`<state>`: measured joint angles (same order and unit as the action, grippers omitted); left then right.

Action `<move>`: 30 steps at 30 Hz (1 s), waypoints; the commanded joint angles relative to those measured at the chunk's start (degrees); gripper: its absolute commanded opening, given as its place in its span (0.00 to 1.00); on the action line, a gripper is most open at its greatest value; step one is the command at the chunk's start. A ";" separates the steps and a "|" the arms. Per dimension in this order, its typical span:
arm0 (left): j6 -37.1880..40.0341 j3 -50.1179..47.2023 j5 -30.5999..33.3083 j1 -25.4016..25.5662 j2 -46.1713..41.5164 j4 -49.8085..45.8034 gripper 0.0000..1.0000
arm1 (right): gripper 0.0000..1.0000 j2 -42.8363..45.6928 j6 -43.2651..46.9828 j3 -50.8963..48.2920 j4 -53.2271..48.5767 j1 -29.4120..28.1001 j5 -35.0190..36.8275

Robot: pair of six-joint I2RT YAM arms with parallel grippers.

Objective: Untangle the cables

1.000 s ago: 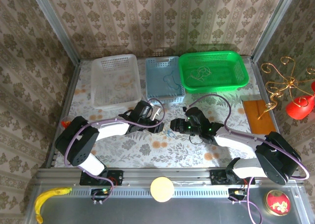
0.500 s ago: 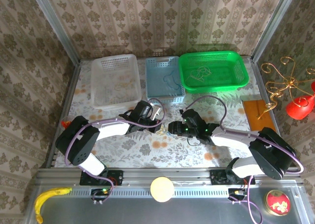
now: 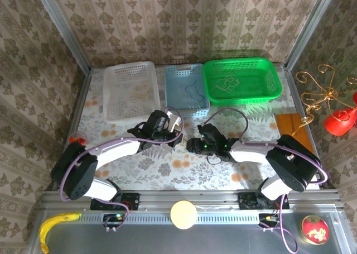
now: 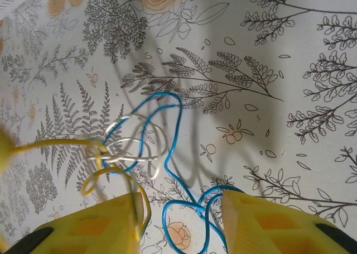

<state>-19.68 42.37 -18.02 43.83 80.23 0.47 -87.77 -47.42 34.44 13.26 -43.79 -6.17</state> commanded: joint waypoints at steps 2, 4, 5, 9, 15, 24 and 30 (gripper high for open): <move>-0.65 2.32 -0.79 -0.25 -4.58 -2.23 0.00 | 0.42 -0.89 -1.36 -0.01 2.06 -0.39 2.04; -1.10 2.58 -0.88 -0.60 -6.32 -2.25 0.00 | 0.42 -0.74 -1.48 -0.46 2.20 -0.39 2.19; -1.40 2.65 -0.94 -0.87 -7.22 -2.23 0.00 | 0.42 -0.55 -1.53 -0.70 2.09 -0.36 2.25; -2.85 3.00 -1.77 -1.79 -9.95 -1.48 0.00 | 0.42 -0.05 -1.60 -1.28 1.92 -0.36 2.48; -5.79 3.37 -2.90 -3.39 -13.74 0.90 0.00 | 0.42 0.59 -1.52 -1.52 1.57 -0.29 2.60; -7.36 4.98 -2.55 -4.41 -17.37 1.43 0.00 | 0.53 4.91 -0.40 -0.71 -1.84 -0.27 2.23; -7.74 5.68 -2.50 -4.63 -17.47 1.35 0.00 | 0.57 13.38 1.73 -0.95 -5.87 -0.14 2.62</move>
<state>-26.37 45.98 -19.90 39.64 63.44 0.80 -78.26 -47.48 33.95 10.20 -43.77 -5.52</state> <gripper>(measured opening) 0.050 0.564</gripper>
